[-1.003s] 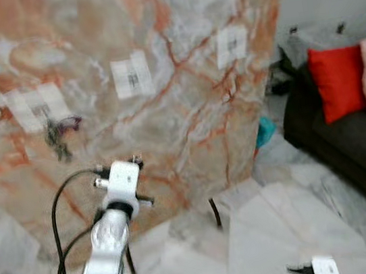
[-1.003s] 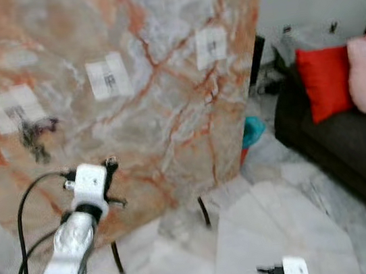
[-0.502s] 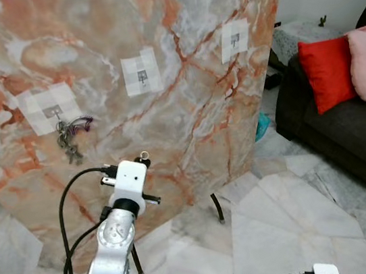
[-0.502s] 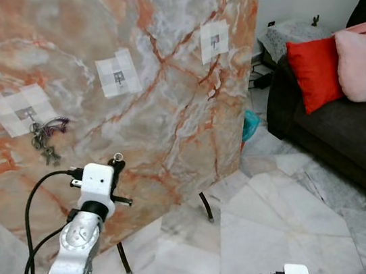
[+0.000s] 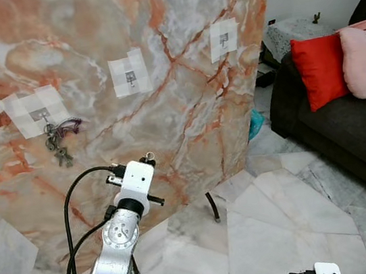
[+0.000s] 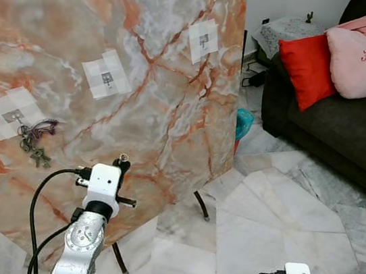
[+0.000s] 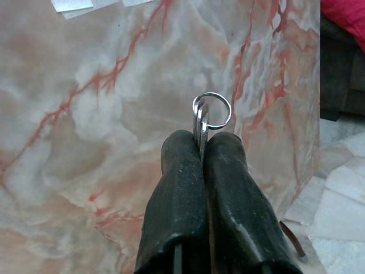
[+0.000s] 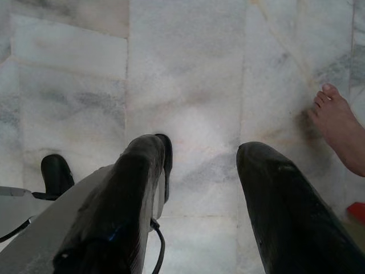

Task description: Hang keys on a hook

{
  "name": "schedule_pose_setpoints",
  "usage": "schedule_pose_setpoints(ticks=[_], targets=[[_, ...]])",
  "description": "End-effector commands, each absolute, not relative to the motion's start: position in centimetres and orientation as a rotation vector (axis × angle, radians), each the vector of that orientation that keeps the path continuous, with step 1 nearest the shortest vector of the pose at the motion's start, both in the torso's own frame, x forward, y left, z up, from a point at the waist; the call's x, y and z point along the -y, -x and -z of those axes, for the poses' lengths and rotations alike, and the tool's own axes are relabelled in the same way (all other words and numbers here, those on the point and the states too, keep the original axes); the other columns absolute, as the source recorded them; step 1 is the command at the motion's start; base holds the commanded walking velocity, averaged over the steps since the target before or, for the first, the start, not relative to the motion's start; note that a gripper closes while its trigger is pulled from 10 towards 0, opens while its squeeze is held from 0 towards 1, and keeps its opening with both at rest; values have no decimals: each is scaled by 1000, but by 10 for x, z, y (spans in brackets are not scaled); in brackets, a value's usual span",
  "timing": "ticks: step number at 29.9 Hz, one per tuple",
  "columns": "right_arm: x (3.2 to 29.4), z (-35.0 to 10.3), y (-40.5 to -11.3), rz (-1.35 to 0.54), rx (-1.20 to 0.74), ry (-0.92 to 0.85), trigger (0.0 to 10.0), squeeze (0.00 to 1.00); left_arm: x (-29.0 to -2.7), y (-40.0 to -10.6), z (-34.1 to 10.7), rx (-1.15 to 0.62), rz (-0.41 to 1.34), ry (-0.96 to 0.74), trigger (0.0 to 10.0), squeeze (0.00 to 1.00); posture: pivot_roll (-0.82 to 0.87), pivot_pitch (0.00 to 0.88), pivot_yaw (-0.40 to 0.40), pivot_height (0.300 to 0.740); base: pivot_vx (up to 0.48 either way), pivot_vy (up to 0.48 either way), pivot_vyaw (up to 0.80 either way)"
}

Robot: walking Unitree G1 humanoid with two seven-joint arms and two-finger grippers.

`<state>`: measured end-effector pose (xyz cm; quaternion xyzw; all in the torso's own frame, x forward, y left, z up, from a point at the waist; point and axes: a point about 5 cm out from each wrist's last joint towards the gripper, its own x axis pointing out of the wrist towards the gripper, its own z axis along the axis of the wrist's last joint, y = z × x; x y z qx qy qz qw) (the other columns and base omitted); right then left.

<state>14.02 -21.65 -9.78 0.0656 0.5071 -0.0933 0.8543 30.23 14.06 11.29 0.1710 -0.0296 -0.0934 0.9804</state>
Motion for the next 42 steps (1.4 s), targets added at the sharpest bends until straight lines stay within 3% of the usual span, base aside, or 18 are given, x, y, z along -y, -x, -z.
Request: schedule_pose_setpoints(ticks=[1,11,42], targets=[[221,96,-141,217,-1051,-134,10000,0,-138,-305,-126,115,185,-357,10000,0,66,0,-65,740,0,0,0],[221,96,-141,225,-1049,-140,10000,0,-139,-307,-125,109,179,-357,10000,0,50,0,-58,740,0,0,0],[220,97,-141,206,-1055,-137,10000,0,-149,-308,-128,120,135,-363,10000,0,57,0,-62,740,272,0,0]])
